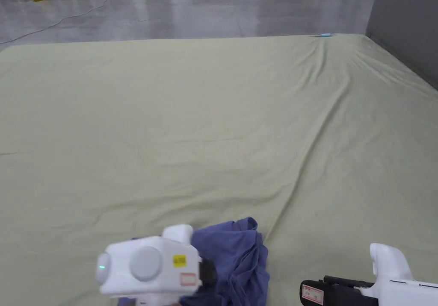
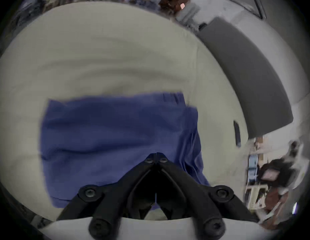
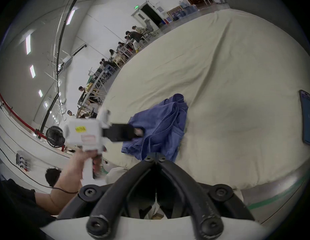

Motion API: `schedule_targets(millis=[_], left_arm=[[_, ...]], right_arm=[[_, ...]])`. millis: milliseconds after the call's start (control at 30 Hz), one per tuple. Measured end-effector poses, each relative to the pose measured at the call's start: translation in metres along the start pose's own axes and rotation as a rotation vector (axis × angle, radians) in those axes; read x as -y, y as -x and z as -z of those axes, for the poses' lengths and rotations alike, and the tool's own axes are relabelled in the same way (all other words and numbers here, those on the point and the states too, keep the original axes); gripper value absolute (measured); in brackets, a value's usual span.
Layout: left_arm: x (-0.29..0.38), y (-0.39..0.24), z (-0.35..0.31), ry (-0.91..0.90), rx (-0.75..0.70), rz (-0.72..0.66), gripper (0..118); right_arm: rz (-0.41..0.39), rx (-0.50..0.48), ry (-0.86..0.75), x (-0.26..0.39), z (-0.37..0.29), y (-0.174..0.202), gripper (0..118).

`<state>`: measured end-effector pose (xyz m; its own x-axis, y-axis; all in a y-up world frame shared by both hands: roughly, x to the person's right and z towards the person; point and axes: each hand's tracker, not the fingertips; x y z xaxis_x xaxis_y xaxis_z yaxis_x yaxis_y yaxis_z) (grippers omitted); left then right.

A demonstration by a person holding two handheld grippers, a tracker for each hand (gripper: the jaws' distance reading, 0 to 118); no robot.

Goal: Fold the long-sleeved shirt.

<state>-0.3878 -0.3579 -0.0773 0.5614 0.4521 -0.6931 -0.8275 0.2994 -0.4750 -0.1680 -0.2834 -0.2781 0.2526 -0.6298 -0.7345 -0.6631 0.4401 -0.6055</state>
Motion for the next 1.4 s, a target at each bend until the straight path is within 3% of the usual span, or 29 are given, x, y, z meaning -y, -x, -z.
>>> schedule_targets(millis=[67,200,333,433,600,733,900,1000,1100,1133,1300,1333,1400], left_arm=[[0.007,-0.011,0.031,0.070,0.021,0.024,0],[0.007,-0.051,0.047,0.002,-0.097,0.152,0],[-0.007,-0.066,0.045,0.032,0.157,0.073,0],[-0.009,-0.085,0.024,0.044,0.270,0.098,0],[-0.028,-0.041,-0.043,-0.086,0.440,-0.022,0],[-0.036,0.037,-0.088,-0.218,0.322,-0.156,0],[-0.027,0.125,-0.117,-0.236,0.163,-0.278,0],[-0.019,0.148,-0.125,-0.235,0.133,-0.295,0],[-0.015,0.156,-0.127,-0.234,0.114,-0.300,0],[-0.016,0.158,-0.127,-0.232,0.115,-0.303,0],[-0.021,0.161,-0.117,-0.224,0.142,-0.323,0],[-0.021,0.161,-0.115,-0.226,0.150,-0.325,24],[-0.022,0.162,-0.109,-0.234,0.138,-0.317,108]], right_arm=[[0.007,0.011,-0.007,0.000,-0.006,-0.001,0],[0.006,0.044,-0.024,0.000,-0.019,-0.003,0],[0.011,0.086,-0.039,-0.004,-0.026,-0.004,0],[0.010,0.115,-0.057,-0.011,-0.027,-0.002,0],[0.059,0.105,-0.082,-0.032,-0.008,0.010,0],[-0.013,0.140,0.044,-0.048,0.052,0.032,0],[0.018,0.044,0.168,-0.056,0.132,0.038,0],[-0.022,0.169,0.229,-0.056,0.172,0.031,0],[-0.104,0.377,0.358,-0.046,0.204,0.015,0],[-0.070,0.267,0.323,-0.045,0.204,0.007,0],[-0.053,0.227,0.333,-0.054,0.200,-0.004,0],[-0.047,0.211,0.333,-0.055,0.200,-0.009,0],[0.009,0.158,0.332,-0.057,0.198,-0.020,0]])
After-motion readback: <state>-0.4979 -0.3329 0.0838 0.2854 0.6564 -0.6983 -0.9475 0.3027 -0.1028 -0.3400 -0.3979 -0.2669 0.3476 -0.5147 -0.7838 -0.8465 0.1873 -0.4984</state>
